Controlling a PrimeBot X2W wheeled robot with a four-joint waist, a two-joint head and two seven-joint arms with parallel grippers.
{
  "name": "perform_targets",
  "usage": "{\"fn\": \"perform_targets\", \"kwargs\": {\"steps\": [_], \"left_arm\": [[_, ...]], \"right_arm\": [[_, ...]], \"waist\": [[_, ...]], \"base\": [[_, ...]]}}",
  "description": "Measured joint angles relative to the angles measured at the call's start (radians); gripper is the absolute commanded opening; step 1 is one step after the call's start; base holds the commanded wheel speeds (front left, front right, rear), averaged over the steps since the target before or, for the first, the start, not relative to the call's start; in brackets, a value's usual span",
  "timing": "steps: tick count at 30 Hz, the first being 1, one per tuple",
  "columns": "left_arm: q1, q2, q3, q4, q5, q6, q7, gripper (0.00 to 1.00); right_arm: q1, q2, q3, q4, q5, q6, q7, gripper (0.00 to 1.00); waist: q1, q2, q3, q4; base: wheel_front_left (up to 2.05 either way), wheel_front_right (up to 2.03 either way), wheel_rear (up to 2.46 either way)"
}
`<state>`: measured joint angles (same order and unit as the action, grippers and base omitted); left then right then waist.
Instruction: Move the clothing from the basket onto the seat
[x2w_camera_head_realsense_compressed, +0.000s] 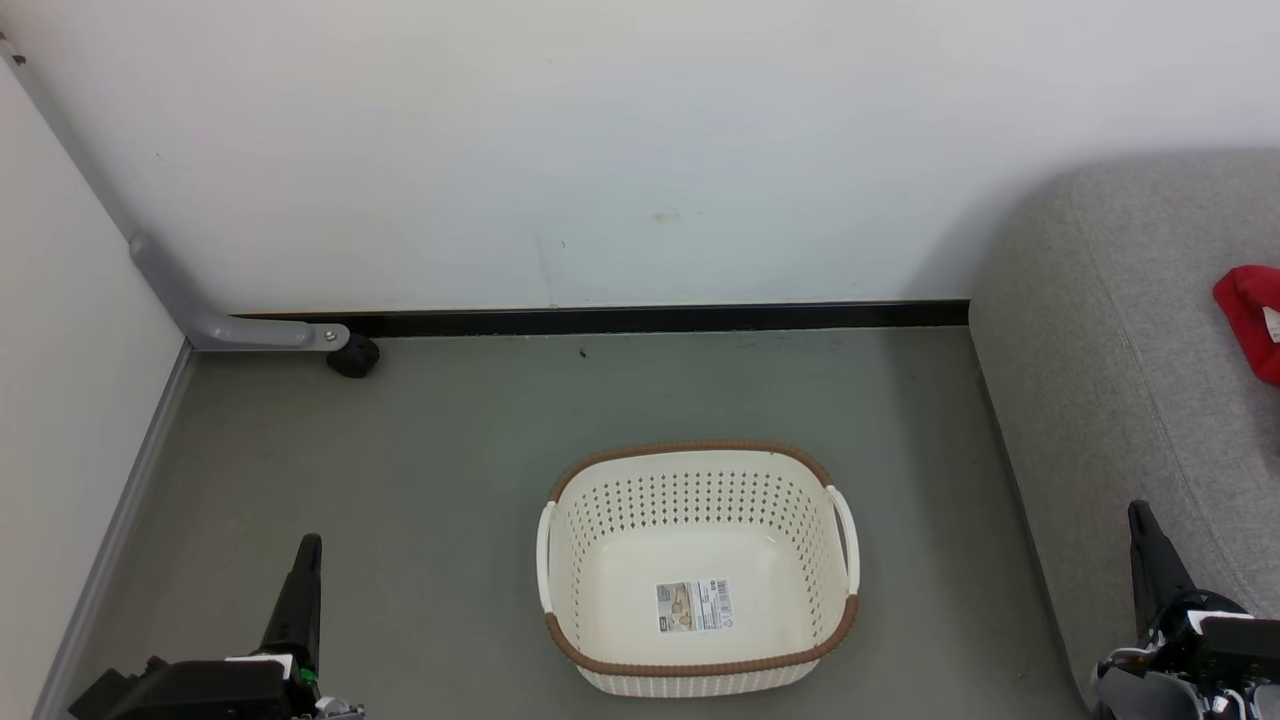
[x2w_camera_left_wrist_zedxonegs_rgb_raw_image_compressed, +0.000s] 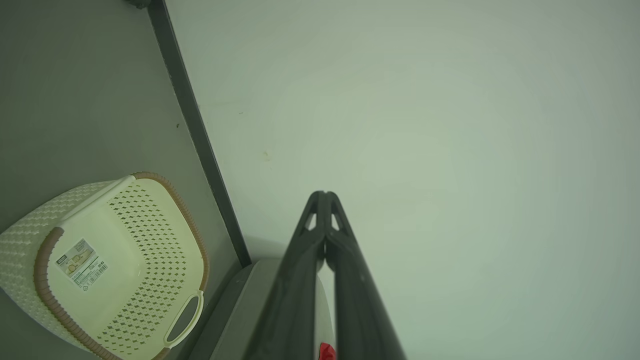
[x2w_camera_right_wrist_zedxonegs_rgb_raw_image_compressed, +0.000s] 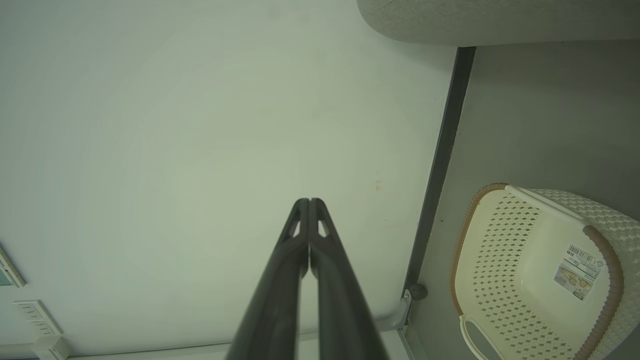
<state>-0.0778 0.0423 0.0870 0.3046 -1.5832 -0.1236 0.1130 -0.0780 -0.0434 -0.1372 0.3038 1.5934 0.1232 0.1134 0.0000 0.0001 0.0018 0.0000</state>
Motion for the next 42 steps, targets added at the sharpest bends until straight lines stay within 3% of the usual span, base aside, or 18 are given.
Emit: {"fn": "perform_targets", "kwargs": {"steps": [42], "left_arm": [[0.0, 0.0, 0.0, -0.003, 0.0, 0.0, 0.0, 0.0]], "right_arm": [[0.0, 0.0, 0.0, 0.0, 0.001, 0.0, 0.0, 0.0]], "waist": [[0.0, 0.0, 0.0, 0.0]], "base": [[0.0, 0.0, 0.0]]}}
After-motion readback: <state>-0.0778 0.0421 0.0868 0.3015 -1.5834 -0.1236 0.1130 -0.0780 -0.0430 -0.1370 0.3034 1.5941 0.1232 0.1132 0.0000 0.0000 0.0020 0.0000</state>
